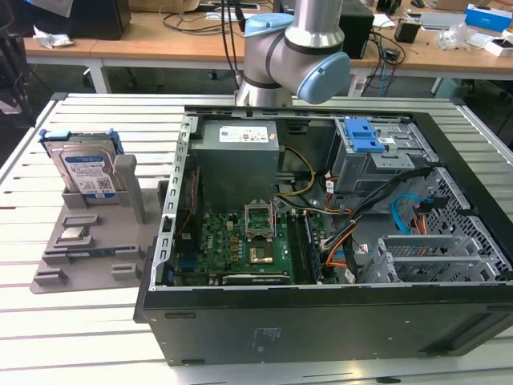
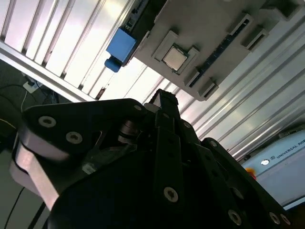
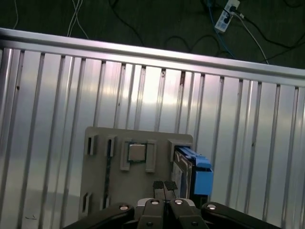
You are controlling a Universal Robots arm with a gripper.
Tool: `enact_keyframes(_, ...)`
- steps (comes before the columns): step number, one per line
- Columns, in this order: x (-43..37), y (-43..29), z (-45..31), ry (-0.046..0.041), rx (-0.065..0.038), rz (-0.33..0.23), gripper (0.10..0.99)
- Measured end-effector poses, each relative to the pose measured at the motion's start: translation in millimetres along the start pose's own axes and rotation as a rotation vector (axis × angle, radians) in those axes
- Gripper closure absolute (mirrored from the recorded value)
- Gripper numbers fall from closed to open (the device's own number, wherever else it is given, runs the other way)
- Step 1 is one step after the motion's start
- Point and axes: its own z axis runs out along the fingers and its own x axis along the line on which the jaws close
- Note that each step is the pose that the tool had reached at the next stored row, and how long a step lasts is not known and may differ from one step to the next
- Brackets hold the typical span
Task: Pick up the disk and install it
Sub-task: 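Pick up the disk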
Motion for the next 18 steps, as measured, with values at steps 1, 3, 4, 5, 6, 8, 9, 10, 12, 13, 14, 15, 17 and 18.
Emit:
enact_keyframes(1, 0.0, 0.0, 0.0, 0.0004, 0.000, -0.009, 0.980)
enact_keyframes(3, 0.0, 0.0, -0.1, 0.0013, -0.001, -0.028, 0.980)
enact_keyframes(4, 0.0, 0.0, 0.0, 0.0020, -0.001, -0.045, 0.980)
enact_keyframes(5, 0.0, 0.0, -0.1, 0.0023, -0.001, -0.053, 0.980)
enact_keyframes(6, 0.0, 0.0, 0.0, 0.0027, -0.001, -0.060, 0.980)
enact_keyframes(8, 0.0, 0.0, 0.0, 0.0033, -0.002, -0.076, 0.980)
enact_keyframes(9, 0.0, 0.0, 0.0, 0.0039, -0.002, -0.088, 0.980)
enact_keyframes(10, 0.0, 0.0, 0.0, 0.0042, -0.002, -0.094, 0.980)
enact_keyframes(12, 0.0, 0.0, 0.0, 0.0051, -0.003, -0.117, 0.980)
enact_keyframes(13, 0.0, 0.0, 0.0, 0.0055, -0.003, -0.125, 0.980)
enact_keyframes(14, 0.0, 0.0, 0.0, 0.0061, -0.003, -0.139, 0.980)
enact_keyframes(15, 0.0, 0.0, 0.0, 0.0064, -0.003, -0.146, 0.980)
enact_keyframes(17, 0.0, 0.0, 0.0, 0.0072, -0.004, -0.162, 0.980)
enact_keyframes(18, 0.0, 0.0, 0.0, 0.0075, -0.004, -0.170, 0.980)
